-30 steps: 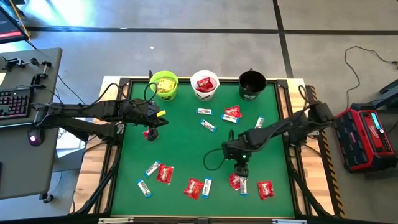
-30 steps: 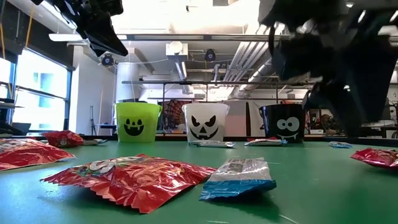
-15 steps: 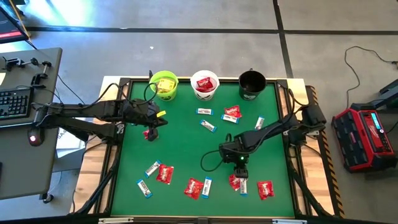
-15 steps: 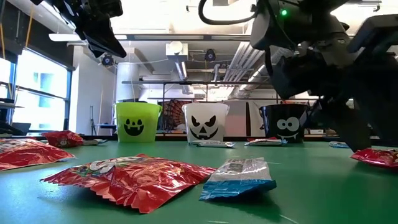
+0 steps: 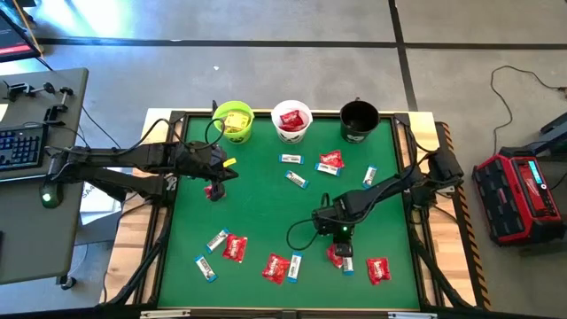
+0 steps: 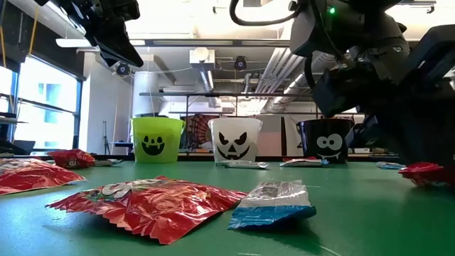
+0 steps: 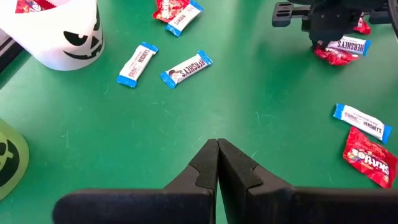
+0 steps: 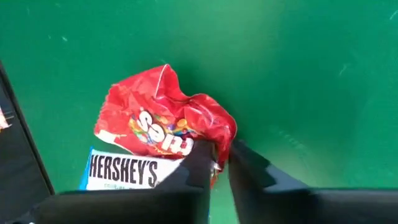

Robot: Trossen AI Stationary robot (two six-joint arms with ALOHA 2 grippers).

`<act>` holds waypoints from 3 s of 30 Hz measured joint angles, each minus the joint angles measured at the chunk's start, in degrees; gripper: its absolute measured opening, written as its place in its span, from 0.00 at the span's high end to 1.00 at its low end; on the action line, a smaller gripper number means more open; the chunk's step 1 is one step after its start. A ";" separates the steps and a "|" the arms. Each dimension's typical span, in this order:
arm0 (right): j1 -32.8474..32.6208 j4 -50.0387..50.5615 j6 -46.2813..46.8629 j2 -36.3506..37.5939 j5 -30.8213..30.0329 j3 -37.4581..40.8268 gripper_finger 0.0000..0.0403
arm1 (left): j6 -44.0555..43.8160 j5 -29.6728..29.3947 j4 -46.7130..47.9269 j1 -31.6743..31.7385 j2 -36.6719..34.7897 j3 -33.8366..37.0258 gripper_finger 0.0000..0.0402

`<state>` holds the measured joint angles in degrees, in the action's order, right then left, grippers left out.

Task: Sort candy by brand, put in halloween buckets
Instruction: Put the red candy into the white bucket

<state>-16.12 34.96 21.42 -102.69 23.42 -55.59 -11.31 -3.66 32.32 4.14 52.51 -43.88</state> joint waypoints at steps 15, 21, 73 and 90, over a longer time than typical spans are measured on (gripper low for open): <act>0.01 0.96 9.42 9.12 -5.77 0.35 1.00 | -0.04 0.00 0.00 0.02 0.00 0.00 1.00; 1.12 0.64 16.14 16.00 -9.62 0.33 1.00 | -0.04 0.00 0.00 0.00 -0.01 0.00 1.00; 50.27 1.29 1.33 -10.22 -21.31 -41.13 1.00 | -2.08 -2.76 -0.90 1.51 -0.01 0.01 1.00; 50.10 7.30 -3.92 -12.94 -23.03 -43.01 0.80 | -2.05 -2.64 -0.31 1.51 0.00 0.00 1.00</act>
<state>33.98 42.26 17.50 -115.63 0.39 -98.61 -13.37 -6.30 32.01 5.65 52.51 -43.87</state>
